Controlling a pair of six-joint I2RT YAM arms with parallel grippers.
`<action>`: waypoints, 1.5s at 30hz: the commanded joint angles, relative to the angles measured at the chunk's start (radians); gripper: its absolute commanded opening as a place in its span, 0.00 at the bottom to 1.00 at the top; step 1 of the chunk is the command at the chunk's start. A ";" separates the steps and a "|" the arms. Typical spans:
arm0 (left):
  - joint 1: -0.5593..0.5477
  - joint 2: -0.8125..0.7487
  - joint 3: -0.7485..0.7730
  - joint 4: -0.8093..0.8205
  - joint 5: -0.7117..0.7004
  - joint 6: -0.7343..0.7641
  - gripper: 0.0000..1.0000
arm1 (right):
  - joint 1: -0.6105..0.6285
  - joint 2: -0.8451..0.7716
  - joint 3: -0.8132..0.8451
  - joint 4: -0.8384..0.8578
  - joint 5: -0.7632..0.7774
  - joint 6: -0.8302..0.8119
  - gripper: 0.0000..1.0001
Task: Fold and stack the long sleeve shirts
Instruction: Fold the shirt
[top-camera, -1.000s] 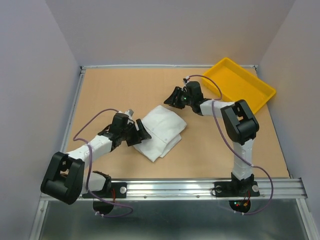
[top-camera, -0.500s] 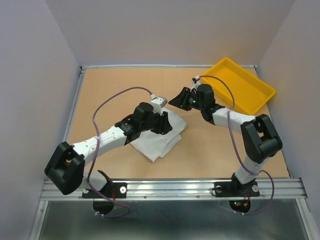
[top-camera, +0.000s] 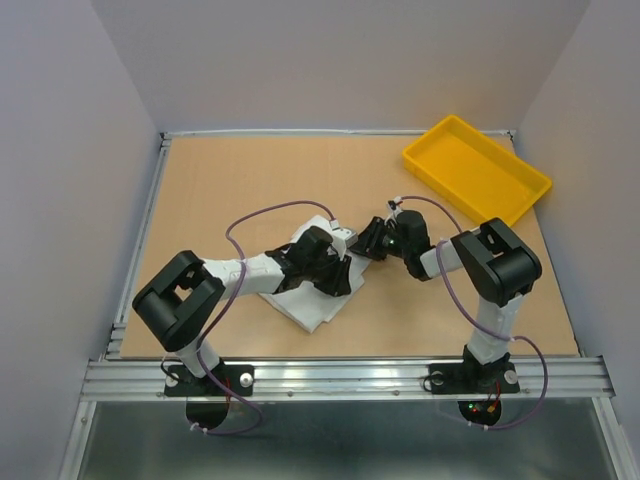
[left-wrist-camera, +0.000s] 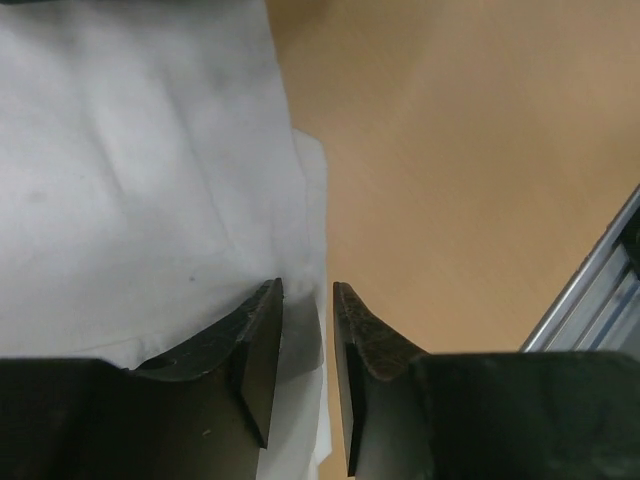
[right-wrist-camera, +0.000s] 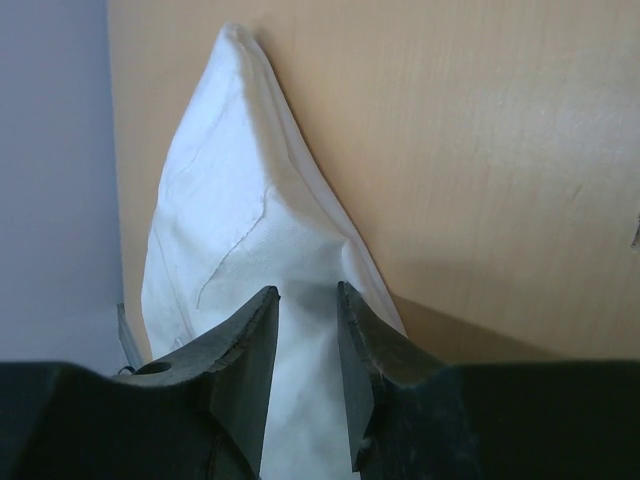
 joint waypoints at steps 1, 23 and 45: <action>-0.011 -0.031 -0.047 0.016 0.101 -0.030 0.37 | 0.001 0.098 -0.075 0.185 0.050 -0.035 0.37; 0.096 -0.468 -0.145 -0.006 -0.267 -0.183 0.63 | 0.016 -0.067 0.256 -0.034 -0.097 -0.056 0.40; 0.471 -0.526 -0.409 0.009 -0.112 -0.439 0.62 | 0.028 0.265 0.256 0.142 0.003 -0.027 0.40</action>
